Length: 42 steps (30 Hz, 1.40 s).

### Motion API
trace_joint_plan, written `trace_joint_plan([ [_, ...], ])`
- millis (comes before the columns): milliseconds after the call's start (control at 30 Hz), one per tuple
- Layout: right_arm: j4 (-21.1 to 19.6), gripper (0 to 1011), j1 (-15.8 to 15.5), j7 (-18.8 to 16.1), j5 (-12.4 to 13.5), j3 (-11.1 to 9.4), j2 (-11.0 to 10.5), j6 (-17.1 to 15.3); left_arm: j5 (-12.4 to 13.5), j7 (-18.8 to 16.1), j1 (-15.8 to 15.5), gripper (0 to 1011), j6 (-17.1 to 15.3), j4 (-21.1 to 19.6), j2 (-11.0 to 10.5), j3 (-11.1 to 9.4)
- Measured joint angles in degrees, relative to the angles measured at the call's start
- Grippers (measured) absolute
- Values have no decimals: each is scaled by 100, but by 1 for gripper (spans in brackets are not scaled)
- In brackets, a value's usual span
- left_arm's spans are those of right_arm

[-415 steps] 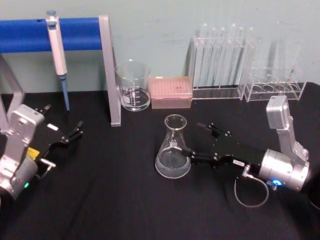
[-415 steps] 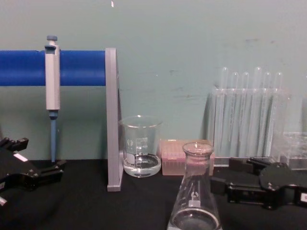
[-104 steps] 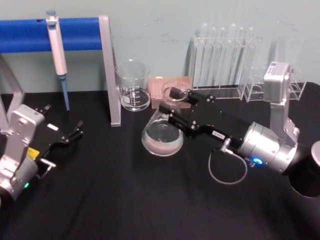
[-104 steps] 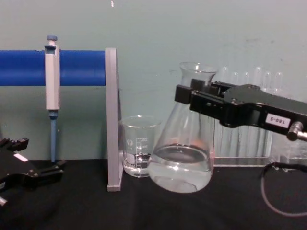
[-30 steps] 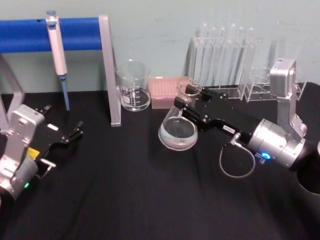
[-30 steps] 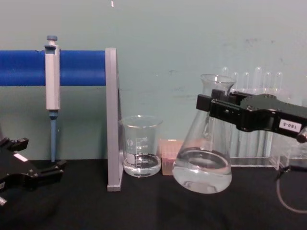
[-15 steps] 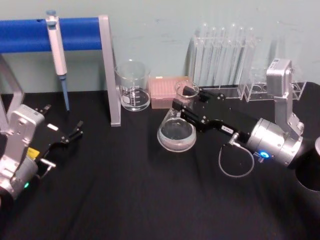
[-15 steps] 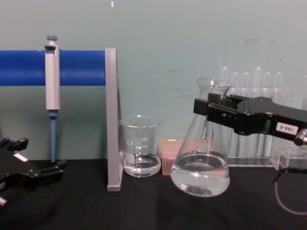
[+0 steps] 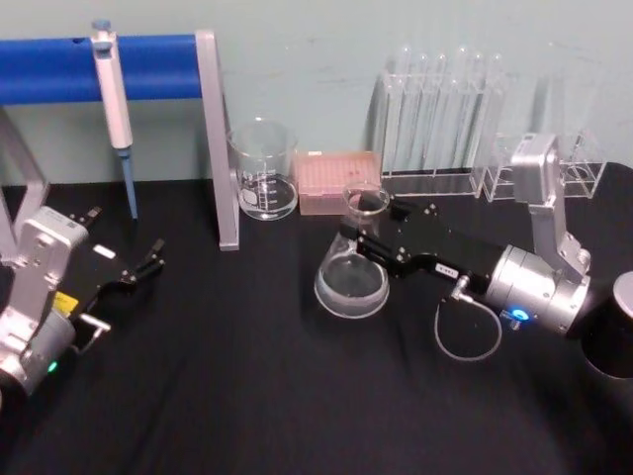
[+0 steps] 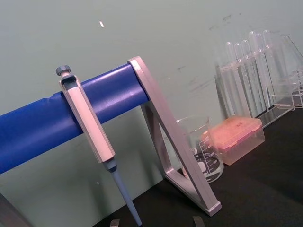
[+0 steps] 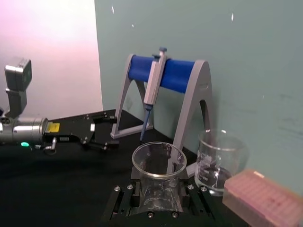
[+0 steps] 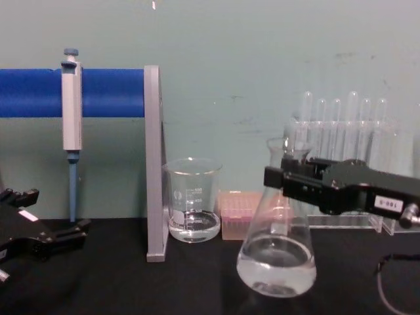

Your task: Grasp the erlenmeyer flask with one hand, shake it three times, then place it back.

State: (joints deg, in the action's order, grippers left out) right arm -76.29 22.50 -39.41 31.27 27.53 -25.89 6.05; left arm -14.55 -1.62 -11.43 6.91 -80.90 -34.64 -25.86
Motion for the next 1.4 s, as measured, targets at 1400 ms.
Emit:
trace_joint_plan([
  [1400, 869, 449, 243, -399, -234, 320, 219, 288, 0, 0, 0, 1001, 0, 0, 0, 0],
])
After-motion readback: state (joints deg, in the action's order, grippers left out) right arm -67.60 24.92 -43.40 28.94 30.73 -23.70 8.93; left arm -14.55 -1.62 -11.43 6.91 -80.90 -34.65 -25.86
